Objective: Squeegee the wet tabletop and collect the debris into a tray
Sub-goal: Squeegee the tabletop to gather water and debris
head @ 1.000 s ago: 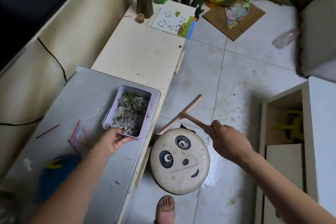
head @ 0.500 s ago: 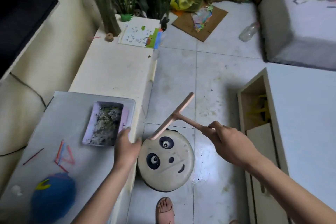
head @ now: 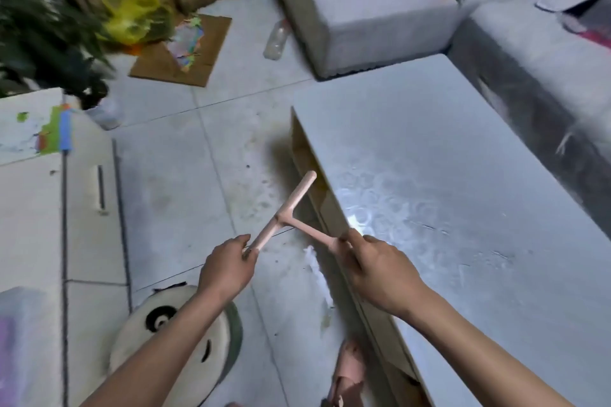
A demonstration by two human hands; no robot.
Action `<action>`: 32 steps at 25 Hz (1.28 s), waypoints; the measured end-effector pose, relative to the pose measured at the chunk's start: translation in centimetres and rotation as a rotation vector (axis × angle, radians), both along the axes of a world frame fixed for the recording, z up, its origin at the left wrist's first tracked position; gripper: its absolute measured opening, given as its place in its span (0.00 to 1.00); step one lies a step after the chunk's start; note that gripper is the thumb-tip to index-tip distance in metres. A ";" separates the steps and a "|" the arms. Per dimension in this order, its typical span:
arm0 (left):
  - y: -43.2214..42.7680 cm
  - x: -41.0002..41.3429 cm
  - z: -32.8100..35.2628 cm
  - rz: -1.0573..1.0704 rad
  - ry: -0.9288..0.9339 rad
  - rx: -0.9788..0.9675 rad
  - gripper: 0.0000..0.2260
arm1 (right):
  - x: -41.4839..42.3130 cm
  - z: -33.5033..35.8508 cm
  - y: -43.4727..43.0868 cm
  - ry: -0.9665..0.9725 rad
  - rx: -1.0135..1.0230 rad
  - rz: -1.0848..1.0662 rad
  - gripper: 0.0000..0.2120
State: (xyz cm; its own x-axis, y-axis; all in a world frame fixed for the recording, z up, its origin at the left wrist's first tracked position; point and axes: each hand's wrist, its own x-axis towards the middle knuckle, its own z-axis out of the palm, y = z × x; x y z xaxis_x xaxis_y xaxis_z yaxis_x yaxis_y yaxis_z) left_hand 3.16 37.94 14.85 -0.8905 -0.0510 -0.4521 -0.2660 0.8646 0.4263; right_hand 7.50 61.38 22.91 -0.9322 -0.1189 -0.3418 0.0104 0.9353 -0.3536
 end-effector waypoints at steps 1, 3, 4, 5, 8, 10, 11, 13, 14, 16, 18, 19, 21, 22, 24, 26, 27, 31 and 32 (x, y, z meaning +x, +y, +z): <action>3.9 -1.3 -0.7 -0.035 0.001 0.004 0.15 | -0.5 -0.6 3.9 -0.010 -0.008 -0.048 0.11; 7.1 -2.3 -1.2 -0.090 0.005 0.009 0.12 | -1.2 -1.3 6.7 -0.016 -0.010 -0.071 0.12; 9.0 -2.9 -1.5 -0.123 0.016 0.013 0.11 | -1.9 -1.8 8.6 -0.028 -0.011 -0.090 0.11; 12.8 -4.9 -2.9 -0.182 0.038 0.004 0.11 | -3.2 -2.9 12.2 -0.035 -0.031 -0.139 0.11; 18.3 -9.1 -4.8 -0.230 0.069 -0.012 0.11 | -6.4 -5.8 17.1 -0.030 -0.049 -0.181 0.11; 21.2 -11.7 -6.7 -0.244 0.077 -0.028 0.11 | -8.2 -7.9 19.3 -0.038 -0.072 -0.208 0.11; 22.2 -12.8 -7.4 -0.262 0.082 -0.036 0.10 | -9.0 -8.8 20.2 -0.056 -0.080 -0.229 0.11; 23.9 -15.1 -8.9 -0.297 0.092 -0.052 0.09 | -11.0 -10.6 21.5 -0.074 -0.098 -0.237 0.13; 24.4 -16.2 -9.4 -0.314 0.100 -0.056 0.09 | -11.9 -11.2 21.9 -0.071 -0.102 -0.235 0.14; 24.8 -18.2 -10.5 -0.343 0.116 -0.053 0.10 | -13.8 -12.3 22.3 -0.074 -0.107 -0.248 0.16; 24.7 -20.5 -11.9 -0.370 0.125 -0.046 0.10 | -16.3 -13.6 22.3 -0.059 -0.080 -0.276 0.17; 24.4 -21.8 -12.5 -0.386 0.123 -0.043 0.11 | -18.0 -14.3 22.1 -0.065 -0.066 -0.305 0.17; 23.5 -24.3 -13.4 -0.429 0.110 -0.057 0.15 | -21.6 -15.7 21.2 -0.069 -0.049 -0.343 0.16; 22.7 -25.8 -14.0 -0.452 0.098 -0.076 0.18 | -23.8 -16.4 20.4 -0.077 -0.043 -0.353 0.16; 21.6 -28.1 -14.8 -0.479 0.091 -0.089 0.20 | -26.8 -17.2 19.1 -0.087 -0.019 -0.343 0.15; 20.6 -30.1 -15.7 -0.514 0.065 -0.082 0.20 | -27.5 -17.9 18.4 -0.107 0.002 -0.362 0.16; 20.4 -30.6 -16.0 -0.540 0.048 -0.073 0.21 | -26.2 -17.9 18.4 -0.130 0.010 -0.376 0.17; 20.4 -30.9 -16.8 -0.725 0.022 0.014 0.20 | -17.4 -15.6 19.2 -0.278 0.061 -0.456 0.23; 20.6 -30.8 -16.9 -0.741 0.027 0.031 0.20 | -15.8 -14.6 19.5 -0.321 0.099 -0.476 0.25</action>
